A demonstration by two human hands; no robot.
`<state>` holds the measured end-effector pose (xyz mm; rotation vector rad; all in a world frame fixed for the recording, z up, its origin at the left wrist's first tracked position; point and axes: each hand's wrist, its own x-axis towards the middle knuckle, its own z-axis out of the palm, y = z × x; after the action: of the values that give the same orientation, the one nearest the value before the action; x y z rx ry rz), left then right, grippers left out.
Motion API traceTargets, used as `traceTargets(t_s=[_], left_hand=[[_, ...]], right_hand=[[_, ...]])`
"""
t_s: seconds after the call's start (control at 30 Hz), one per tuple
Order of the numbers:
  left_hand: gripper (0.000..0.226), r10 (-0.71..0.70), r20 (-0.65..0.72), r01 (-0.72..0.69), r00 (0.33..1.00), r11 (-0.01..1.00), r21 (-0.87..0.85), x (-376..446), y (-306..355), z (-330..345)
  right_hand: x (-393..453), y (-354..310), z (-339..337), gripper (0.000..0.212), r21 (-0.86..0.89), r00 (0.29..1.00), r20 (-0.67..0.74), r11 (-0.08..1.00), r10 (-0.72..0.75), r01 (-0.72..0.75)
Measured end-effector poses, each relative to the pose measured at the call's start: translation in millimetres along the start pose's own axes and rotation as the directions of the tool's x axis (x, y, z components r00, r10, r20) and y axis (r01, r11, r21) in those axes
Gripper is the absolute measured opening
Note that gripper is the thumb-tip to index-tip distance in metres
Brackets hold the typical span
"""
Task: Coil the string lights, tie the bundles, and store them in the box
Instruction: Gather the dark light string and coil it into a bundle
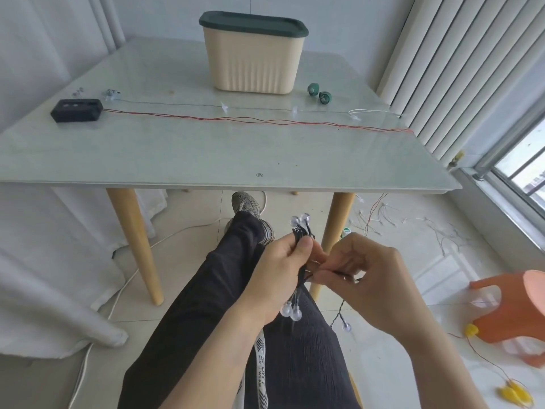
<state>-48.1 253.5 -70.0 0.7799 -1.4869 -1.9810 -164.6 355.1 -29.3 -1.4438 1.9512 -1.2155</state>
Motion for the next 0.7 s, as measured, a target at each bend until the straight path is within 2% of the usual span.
traceTargets(t_s=[0.2,0.3,0.4,0.43,0.5,0.53,0.6,0.67,0.7], left_hand=[[0.04,-0.058,0.085,0.045,0.995,0.988,0.146,-4,-3,8],[0.041,-0.138,0.108,0.132,0.984,0.989,0.064,-2,0,5],[0.044,-0.201,0.121,0.199,0.972,0.98,0.032,-2,3,-2],[0.044,-0.218,0.126,0.22,0.968,0.976,0.001,-3,4,-5],[0.045,-0.238,0.145,0.254,0.961,0.962,-0.104,-3,5,-8],[0.046,-0.244,0.156,0.268,0.957,0.95,-0.16,-3,5,-8],[0.043,-0.263,0.181,0.304,0.948,0.916,-0.261,-2,3,-7],[0.037,-0.282,0.216,0.342,0.935,0.877,-0.337,-2,2,-6],[0.033,-0.28,0.235,0.351,0.931,0.861,-0.368,-2,3,-6]], right_hand=[[7,0,-5,0.035,-0.081,0.999,-0.04,0.996,-0.032,0.029],[13,3,-7,0.04,-0.101,0.998,-0.04,0.994,-0.055,0.051],[19,11,-10,0.028,-0.05,0.997,-0.01,0.996,-0.079,0.078],[21,14,-12,0.031,-0.011,0.998,0.028,0.998,-0.058,0.058],[21,18,-14,0.055,0.093,0.991,0.133,0.996,0.004,-0.017],[21,20,-14,0.06,0.132,0.983,0.18,0.99,0.02,-0.044],[20,21,-11,0.047,0.136,0.973,0.232,0.99,0.001,-0.034],[21,24,-10,0.02,0.057,0.977,0.214,0.998,-0.024,0.012],[23,26,-10,0.014,0.004,0.979,0.2,1.0,-0.022,0.021]])
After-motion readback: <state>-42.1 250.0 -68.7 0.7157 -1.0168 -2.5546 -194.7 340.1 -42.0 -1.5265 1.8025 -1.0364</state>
